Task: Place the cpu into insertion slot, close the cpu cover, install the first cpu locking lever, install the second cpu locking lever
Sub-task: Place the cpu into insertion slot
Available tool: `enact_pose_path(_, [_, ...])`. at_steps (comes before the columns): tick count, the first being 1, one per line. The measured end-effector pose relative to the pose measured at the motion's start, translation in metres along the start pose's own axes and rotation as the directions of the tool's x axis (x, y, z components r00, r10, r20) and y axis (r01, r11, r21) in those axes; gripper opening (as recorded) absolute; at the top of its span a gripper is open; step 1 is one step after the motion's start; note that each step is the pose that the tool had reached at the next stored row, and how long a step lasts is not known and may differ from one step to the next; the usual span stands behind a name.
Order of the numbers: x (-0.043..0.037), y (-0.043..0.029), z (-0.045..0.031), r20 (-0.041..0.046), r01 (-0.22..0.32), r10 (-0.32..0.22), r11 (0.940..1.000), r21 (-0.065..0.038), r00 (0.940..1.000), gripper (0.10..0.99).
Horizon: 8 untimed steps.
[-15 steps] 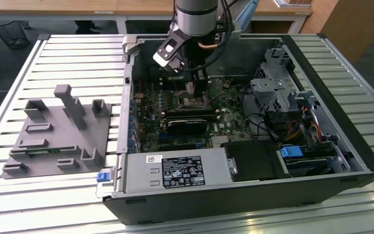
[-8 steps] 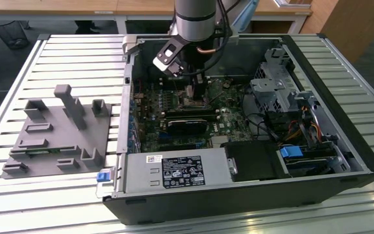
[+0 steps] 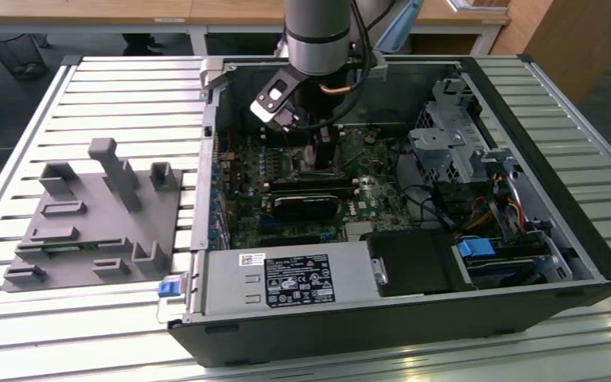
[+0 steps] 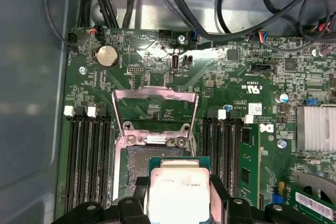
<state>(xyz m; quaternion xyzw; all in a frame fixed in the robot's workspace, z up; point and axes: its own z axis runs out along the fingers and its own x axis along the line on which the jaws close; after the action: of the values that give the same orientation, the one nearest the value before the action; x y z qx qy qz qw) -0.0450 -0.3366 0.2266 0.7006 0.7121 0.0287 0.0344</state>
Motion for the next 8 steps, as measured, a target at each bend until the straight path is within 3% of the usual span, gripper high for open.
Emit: enact_pose_path(8, [0.0033, -0.0021, 0.011, 0.0004, -0.002, 0.002, 1.0, 0.0, 1.0, 0.541])
